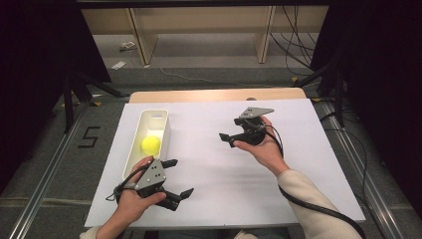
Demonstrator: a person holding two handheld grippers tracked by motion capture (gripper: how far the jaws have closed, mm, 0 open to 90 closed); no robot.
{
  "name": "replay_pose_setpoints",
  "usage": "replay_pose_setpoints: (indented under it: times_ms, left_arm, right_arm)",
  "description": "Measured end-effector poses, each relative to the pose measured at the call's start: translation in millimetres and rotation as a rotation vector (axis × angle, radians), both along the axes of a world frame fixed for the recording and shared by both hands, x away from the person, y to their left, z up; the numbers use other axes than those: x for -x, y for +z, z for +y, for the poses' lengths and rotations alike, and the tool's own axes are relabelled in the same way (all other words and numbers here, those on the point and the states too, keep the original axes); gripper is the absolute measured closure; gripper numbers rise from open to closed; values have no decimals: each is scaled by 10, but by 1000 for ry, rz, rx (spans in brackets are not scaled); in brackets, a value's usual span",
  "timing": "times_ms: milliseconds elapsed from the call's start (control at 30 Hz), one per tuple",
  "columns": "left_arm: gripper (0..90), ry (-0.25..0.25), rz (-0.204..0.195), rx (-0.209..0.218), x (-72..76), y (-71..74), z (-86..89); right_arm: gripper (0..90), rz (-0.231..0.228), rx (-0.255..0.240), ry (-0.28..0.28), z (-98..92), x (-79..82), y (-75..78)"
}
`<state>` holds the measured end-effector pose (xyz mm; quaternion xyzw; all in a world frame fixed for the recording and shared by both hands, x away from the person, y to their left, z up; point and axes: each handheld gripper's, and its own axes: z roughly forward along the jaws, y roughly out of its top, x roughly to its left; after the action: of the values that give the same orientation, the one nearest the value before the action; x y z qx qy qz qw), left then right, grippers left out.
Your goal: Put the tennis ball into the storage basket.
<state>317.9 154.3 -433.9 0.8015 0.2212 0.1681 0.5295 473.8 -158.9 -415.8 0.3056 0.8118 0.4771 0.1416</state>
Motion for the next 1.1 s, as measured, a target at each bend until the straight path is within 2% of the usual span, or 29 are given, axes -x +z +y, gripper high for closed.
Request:
replay_pose_setpoints:
  times_ms: [267, 633, 833, 1100]
  left_arm:
    - [7, 2, 1, 0, -2, 0, 2]
    - [7, 6, 0, 0, -1, 1, 10]
    - [7, 7, 0, 0, -3, -1, 11]
    - [7, 12, -1, -1, -9, -4, 12]
  right_arm:
    - [157, -11, -12, -42, -238, 63, 12]
    - [156, -20, -25, -72, -446, 171, 24]
    - [157, -38, -38, -104, -699, 331, 64]
    - [156, -41, -51, -146, -1022, 589, 56]
